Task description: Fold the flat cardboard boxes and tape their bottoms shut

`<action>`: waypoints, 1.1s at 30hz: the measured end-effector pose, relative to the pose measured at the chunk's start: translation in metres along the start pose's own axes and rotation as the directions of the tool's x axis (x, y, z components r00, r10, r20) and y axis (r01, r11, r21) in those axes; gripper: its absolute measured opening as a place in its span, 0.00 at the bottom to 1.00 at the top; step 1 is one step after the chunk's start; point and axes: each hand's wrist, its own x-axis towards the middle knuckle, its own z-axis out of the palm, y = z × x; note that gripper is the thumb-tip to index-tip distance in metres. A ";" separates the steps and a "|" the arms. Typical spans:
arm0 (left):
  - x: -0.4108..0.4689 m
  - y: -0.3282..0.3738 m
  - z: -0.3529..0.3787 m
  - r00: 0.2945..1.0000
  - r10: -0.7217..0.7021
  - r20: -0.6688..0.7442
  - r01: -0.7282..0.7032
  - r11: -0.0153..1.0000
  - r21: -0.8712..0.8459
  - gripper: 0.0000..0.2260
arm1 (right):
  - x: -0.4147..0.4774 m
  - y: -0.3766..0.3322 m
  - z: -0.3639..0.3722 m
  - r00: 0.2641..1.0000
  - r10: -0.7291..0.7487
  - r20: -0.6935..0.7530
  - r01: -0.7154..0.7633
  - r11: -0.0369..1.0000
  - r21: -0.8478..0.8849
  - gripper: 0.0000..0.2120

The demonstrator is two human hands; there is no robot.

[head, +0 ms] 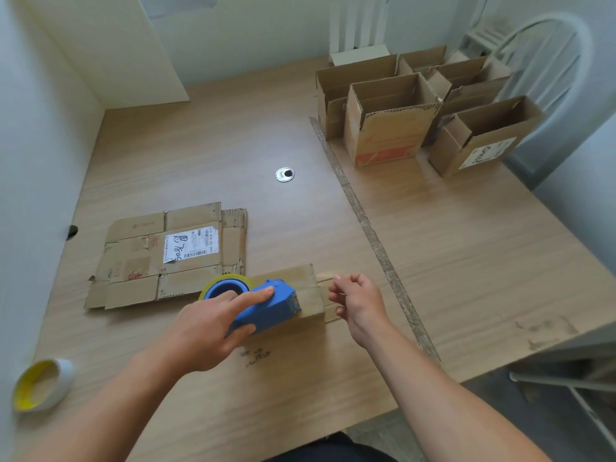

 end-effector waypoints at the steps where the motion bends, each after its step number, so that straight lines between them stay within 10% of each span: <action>1: 0.000 0.000 0.000 1.000 -0.001 -0.001 0.001 1.000 0.000 0.26 | 0.001 0.002 0.001 1.000 -0.003 -0.015 0.003 1.000 -0.020 0.08; 25: 0.001 0.003 -0.002 1.000 -0.014 0.012 0.014 1.000 0.020 0.26 | 0.020 0.014 0.016 0.979 0.194 -0.055 -0.202 0.943 -0.266 0.09; 28: 0.001 0.004 -0.003 1.000 -0.013 0.021 0.012 1.000 0.029 0.26 | 0.021 0.011 0.007 0.999 -0.005 -0.040 -0.013 0.897 -0.442 0.19; 33: 0.002 0.004 -0.005 0.999 -0.016 0.033 0.015 0.999 0.033 0.26 | 0.011 0.002 0.017 0.964 -0.206 0.170 0.264 0.820 -0.508 0.09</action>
